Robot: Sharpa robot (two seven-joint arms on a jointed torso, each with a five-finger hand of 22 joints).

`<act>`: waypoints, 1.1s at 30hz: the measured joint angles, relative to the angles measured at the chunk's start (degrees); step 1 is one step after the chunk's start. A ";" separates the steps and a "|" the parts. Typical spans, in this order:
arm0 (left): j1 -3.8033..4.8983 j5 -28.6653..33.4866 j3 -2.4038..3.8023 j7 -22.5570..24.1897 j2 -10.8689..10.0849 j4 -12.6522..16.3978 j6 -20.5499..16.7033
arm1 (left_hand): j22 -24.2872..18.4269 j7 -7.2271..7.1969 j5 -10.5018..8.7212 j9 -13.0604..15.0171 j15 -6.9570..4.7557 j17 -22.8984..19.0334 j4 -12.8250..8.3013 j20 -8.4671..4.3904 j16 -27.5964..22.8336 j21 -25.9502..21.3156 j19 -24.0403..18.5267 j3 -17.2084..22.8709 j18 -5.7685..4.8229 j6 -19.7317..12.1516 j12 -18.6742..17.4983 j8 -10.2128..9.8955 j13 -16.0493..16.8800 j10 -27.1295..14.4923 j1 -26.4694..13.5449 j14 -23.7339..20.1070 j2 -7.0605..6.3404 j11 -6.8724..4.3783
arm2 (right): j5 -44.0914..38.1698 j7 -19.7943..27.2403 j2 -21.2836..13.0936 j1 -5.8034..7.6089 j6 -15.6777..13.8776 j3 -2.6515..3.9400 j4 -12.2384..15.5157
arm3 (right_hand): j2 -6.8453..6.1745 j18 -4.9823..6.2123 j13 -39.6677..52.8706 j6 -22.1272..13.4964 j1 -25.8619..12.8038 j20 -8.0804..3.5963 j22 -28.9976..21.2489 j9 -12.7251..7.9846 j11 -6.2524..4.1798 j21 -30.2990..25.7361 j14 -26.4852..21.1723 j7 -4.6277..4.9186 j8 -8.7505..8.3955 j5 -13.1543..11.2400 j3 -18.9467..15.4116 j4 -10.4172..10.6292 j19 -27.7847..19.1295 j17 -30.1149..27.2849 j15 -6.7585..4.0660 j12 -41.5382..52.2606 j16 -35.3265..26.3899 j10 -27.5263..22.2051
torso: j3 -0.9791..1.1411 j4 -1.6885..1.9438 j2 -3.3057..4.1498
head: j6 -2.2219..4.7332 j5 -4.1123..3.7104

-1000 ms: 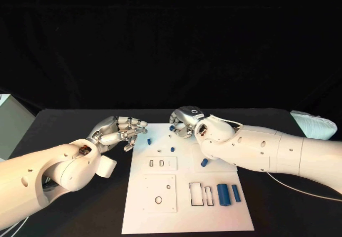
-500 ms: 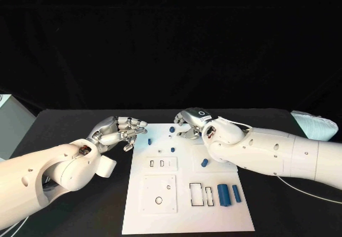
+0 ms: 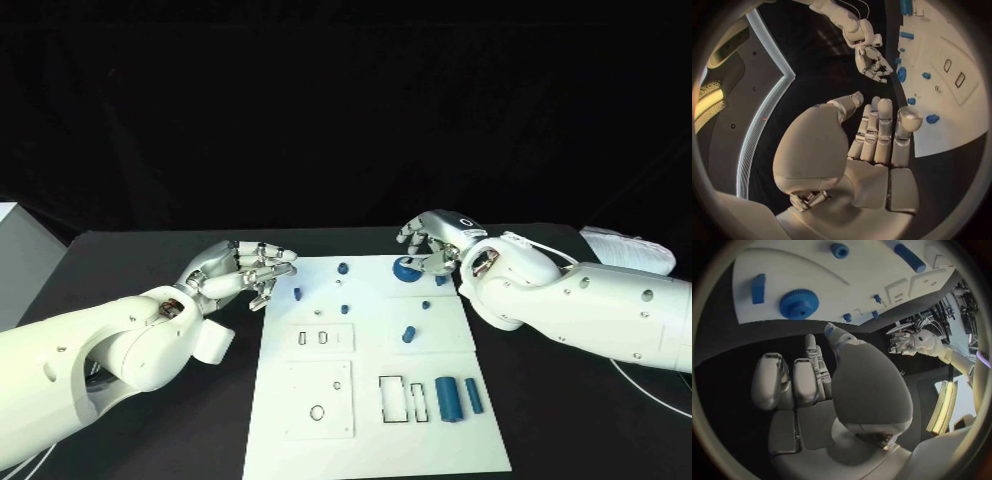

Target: Assemble the parts on the task board

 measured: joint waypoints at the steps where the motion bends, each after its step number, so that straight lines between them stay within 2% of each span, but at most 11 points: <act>1: 0.00 0.00 0.00 0.00 0.01 -0.02 0.06 | 0.00 0.00 0.00 0.00 0.00 0.00 0.00 0.00 0.00 0.00 0.00 0.00 0.00 0.00 0.00 0.00 0.00 0.00 0.00 0.00 0.00 0.00 | 0.96 0.13 -0.53 0.09 0.09 0.06 0.01 | -0.56 -0.01 1.70 -0.59 0.09 -0.35 0.93 -0.07 -1.25 0.76 0.01 -0.59 -0.25 0.00 -0.63 -0.08 0.35 0.92 -0.52 2.70 0.57 3.29 | 0.04 -0.08 -0.03 | 0.03 -0.02; 2: 0.00 0.01 0.00 0.00 0.03 -0.04 0.12 | 0.04 0.00 0.00 0.00 0.00 0.00 0.00 0.00 0.00 0.00 0.00 0.00 0.00 0.00 0.00 0.00 0.00 0.00 0.00 0.00 0.00 0.00 | 1.87 0.26 -0.98 0.16 0.25 0.09 0.01 | -0.40 -0.05 7.80 -1.23 0.42 -0.91 2.73 -0.08 -2.09 2.24 -0.01 -1.17 -0.63 0.24 -2.15 0.07 0.90 2.93 -0.95 9.45 1.78 3.54 | 0.07 -0.12 -0.04 | 0.06 -0.04; 3: 0.00 0.01 0.00 0.00 0.05 -0.08 0.20 | 0.17 0.00 0.00 0.00 0.00 0.00 0.00 0.00 0.00 0.00 0.00 0.00 0.00 0.00 0.00 0.00 0.00 0.00 0.00 0.00 0.00 0.00 | 2.98 0.39 -1.44 0.23 0.54 0.14 -0.02 | 0.42 -0.80 25.31 -2.24 1.24 -1.02 4.68 -0.06 -2.55 4.22 0.02 -1.47 -1.26 0.61 -4.31 0.53 1.01 6.57 -1.20 23.54 3.93 5.20 | 0.07 -0.14 -0.06 | 0.10 -0.09; 5: 0.00 0.02 0.00 0.00 0.07 -0.13 0.33 | 0.40 0.00 0.00 0.00 0.00 0.00 0.00 0.00 0.00 0.27 0.00 0.00 0.00 0.00 0.00 0.00 0.00 0.00 0.00 0.00 0.00 0.00 | 4.43 0.56 -1.93 0.30 1.17 0.18 -0.24 | 1.34 -1.39 50.40 -3.44 2.16 -0.80 5.43 0.04 -2.10 6.99 0.01 -0.78 -1.67 0.80 -7.28 2.10 1.23 12.78 -0.61 43.47 7.23 9.09 | 0.10 -0.15 -0.08 | 0.15 -0.15; 6: 0.00 0.03 0.00 0.00 0.08 -0.15 0.39 | 0.40 0.00 0.00 0.00 0.00 0.00 0.00 0.00 0.00 0.27 0.00 0.00 0.00 0.00 0.00 0.00 0.00 0.00 0.00 0.00 0.00 0.00 | 5.07 0.60 -2.12 0.32 1.60 0.22 -0.43 | 1.39 -1.50 59.83 -4.01 2.59 -0.60 5.55 0.12 -1.84 8.72 0.00 -0.28 -1.67 1.14 -8.77 3.23 1.43 15.17 -0.44 53.82 9.13 12.23 | 0.14 -0.15 -0.09 | 0.15 -0.17; 7: 0.00 0.03 0.00 0.00 0.09 -0.17 0.47 | 0.40 0.00 0.00 0.00 0.00 0.00 0.00 0.00 0.00 0.27 0.00 0.00 0.00 0.00 0.00 0.00 0.00 0.00 0.00 0.00 0.00 0.00 | 5.75 0.61 -2.29 0.35 2.20 0.24 -0.74 | 1.50 -2.33 64.47 -4.44 3.12 -0.45 5.59 0.22 -1.57 10.28 -0.04 -0.01 -1.67 1.51 -10.14 4.27 1.44 16.31 -0.37 63.02 10.62 14.52 | 0.14 -0.15 -0.09 | 0.15 -0.19; 16: 0.00 0.06 0.00 0.00 0.22 -0.25 0.98 | 0.40 0.00 0.00 -0.01 0.00 -0.01 0.00 0.00 0.00 0.27 0.00 0.00 0.00 0.00 0.00 0.00 -0.01 0.00 0.00 0.00 0.00 0.00 | 8.17 0.21 -1.07 0.26 6.57 0.30 -3.50 | 1.93 -2.34 66.67 -4.60 3.80 0.05 5.59 0.53 -1.06 13.31 0.00 0.21 -1.67 1.79 -12.18 5.07 1.35 16.86 0.38 69.00 12.14 15.22 | 0.08 -0.18 -0.03 | -0.09 -0.32; 17: 0.00 0.07 0.00 0.00 0.22 -0.27 1.04 | 0.40 0.00 0.00 -0.01 0.00 -0.01 0.00 0.00 0.00 0.27 0.00 0.00 0.00 0.00 0.00 0.00 -0.01 0.00 0.00 0.00 0.00 0.00 | 8.32 0.11 -0.74 0.18 7.03 0.30 -3.78 | 1.93 -3.13 66.67 -4.40 3.80 0.05 5.59 0.59 -1.06 13.79 0.00 0.41 -1.67 1.79 -12.17 5.06 1.35 16.86 0.38 69.21 12.43 15.21 | 0.08 -0.19 -0.01 | -0.14 -0.32; 20: 0.00 0.07 0.00 -0.04 0.22 -0.29 1.23 | 0.59 0.00 0.00 0.06 0.00 0.05 0.00 0.21 0.00 0.27 0.22 0.00 0.01 0.00 0.00 0.00 0.06 0.00 0.00 0.00 0.00 0.00 | 8.56 -0.16 -0.04 0.01 8.04 0.29 -4.44 | 1.93 -3.22 66.67 -4.30 3.80 0.19 5.59 0.69 -0.93 14.34 0.00 0.52 -1.31 1.79 -12.17 5.06 1.32 16.86 0.38 69.38 12.48 15.35 | 0.04 -0.16 0.02 | -0.25 -0.30; 28: 0.00 0.08 0.00 -0.18 0.13 -0.29 1.57 | 0.58 0.00 0.00 0.06 0.00 0.04 0.00 0.21 0.00 0.27 0.22 0.00 0.01 0.00 0.00 0.00 0.06 0.00 0.00 0.00 0.00 0.00 | 8.85 -0.89 1.28 -0.15 9.24 0.28 -5.96 | 2.62 -3.22 66.66 -3.41 3.56 0.47 5.58 1.06 -0.86 15.28 -0.01 0.84 -0.67 4.59 -12.17 5.06 1.35 16.85 0.77 69.66 12.72 15.41 | -0.07 -0.15 0.02 | -0.50 -0.18; 33: 0.00 0.08 -0.01 -0.33 0.10 -0.29 1.69 | 0.58 0.00 0.00 0.05 0.00 0.04 0.00 0.21 0.00 0.27 0.22 0.00 0.01 0.00 0.00 0.00 0.06 0.00 -0.17 0.00 0.16 0.00 | 9.03 -1.12 1.86 -0.19 9.51 0.28 -6.22 | 3.07 -3.22 66.66 -2.10 3.11 0.47 5.57 1.32 -0.85 15.64 -0.01 0.63 0.09 4.66 -12.06 4.95 1.35 16.85 0.77 69.96 12.72 15.41 | -0.05 -0.15 0.01 | -0.70 -0.07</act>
